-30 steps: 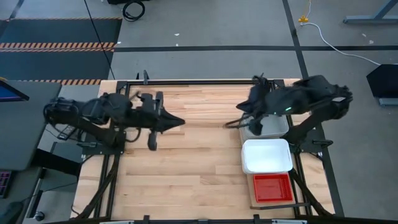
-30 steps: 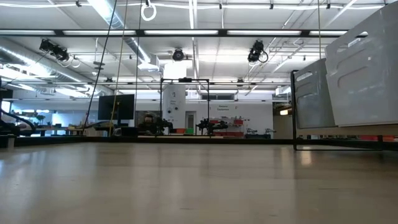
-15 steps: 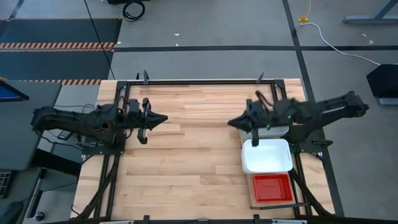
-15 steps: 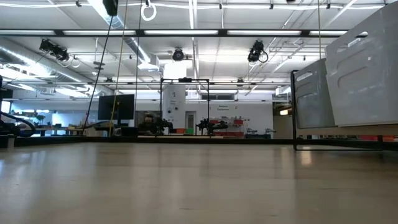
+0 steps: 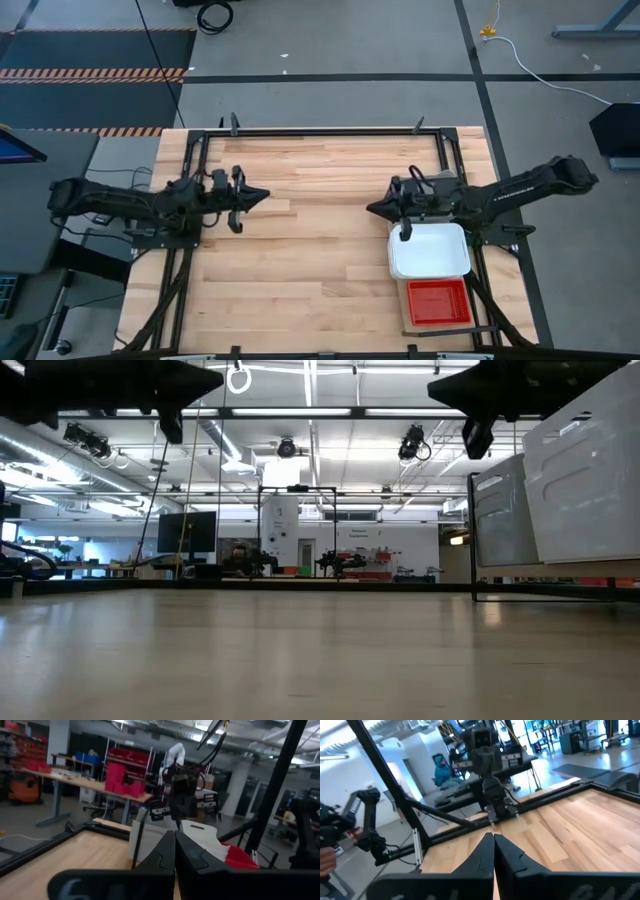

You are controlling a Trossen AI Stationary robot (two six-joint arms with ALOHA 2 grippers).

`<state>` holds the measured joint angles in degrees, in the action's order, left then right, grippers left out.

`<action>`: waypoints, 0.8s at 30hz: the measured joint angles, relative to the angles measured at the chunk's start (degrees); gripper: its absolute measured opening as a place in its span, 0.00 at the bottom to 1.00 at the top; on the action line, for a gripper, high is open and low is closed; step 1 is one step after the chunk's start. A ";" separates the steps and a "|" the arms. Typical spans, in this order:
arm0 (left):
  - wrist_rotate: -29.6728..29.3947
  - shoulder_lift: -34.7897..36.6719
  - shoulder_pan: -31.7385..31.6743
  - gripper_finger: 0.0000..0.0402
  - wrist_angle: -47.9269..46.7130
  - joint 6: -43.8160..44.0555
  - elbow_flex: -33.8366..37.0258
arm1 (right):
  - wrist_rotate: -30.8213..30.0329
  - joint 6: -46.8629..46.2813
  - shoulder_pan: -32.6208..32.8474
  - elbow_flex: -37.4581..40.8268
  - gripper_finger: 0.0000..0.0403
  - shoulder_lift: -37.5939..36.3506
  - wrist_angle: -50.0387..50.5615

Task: Stack baskets on shelf by color
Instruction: Return to Home Position

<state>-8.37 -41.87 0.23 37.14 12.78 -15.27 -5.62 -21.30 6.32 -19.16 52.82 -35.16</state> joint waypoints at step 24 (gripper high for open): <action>5.73 20.87 -4.27 0.00 -4.05 2.96 14.00 | 4.41 -1.66 -5.06 10.34 0.01 -23.71 6.54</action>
<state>-2.64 -21.00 -4.03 33.09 15.74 -1.27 -1.21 -22.96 1.26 -8.82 29.11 -28.62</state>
